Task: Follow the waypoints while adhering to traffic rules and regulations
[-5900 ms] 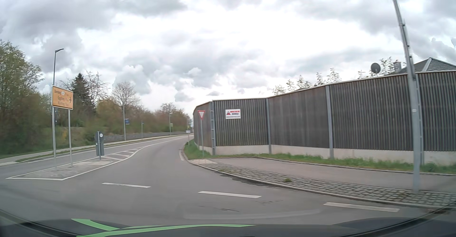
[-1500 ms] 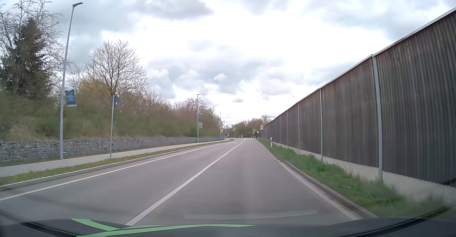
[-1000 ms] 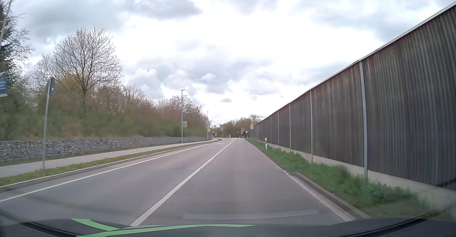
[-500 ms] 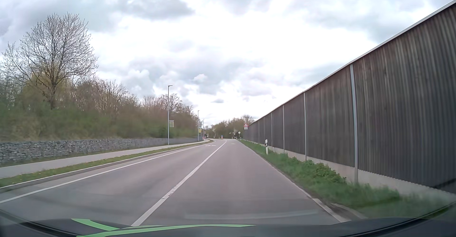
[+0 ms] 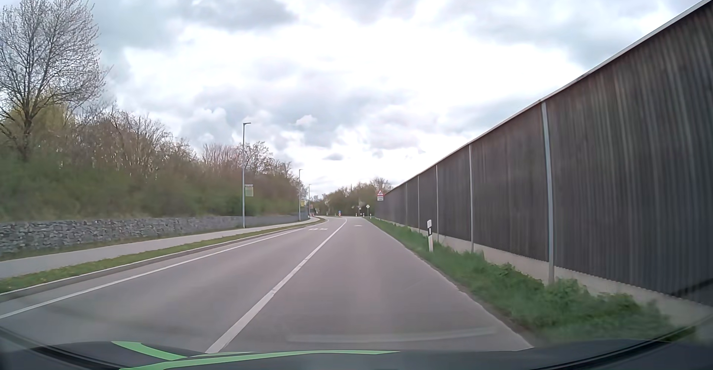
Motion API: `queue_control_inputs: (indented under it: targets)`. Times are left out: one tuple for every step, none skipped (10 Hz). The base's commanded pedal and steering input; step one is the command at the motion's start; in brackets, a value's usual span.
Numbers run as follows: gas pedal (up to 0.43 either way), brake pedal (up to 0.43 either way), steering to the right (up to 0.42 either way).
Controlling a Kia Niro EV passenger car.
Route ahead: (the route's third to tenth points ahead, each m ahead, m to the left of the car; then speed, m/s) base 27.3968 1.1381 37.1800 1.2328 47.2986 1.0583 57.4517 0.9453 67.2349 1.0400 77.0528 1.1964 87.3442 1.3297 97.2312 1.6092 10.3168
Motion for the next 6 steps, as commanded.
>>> queue_control_inputs:
  targets:
    - [0.24, 0.0, 0.006]
    - [0.24, 0.0, 0.006]
    - [0.24, 0.0, 0.005]
    - [0.24, 0.0, 0.005]
    - [0.24, 0.0, 0.004]
    - [0.24, 0.0, 0.004]
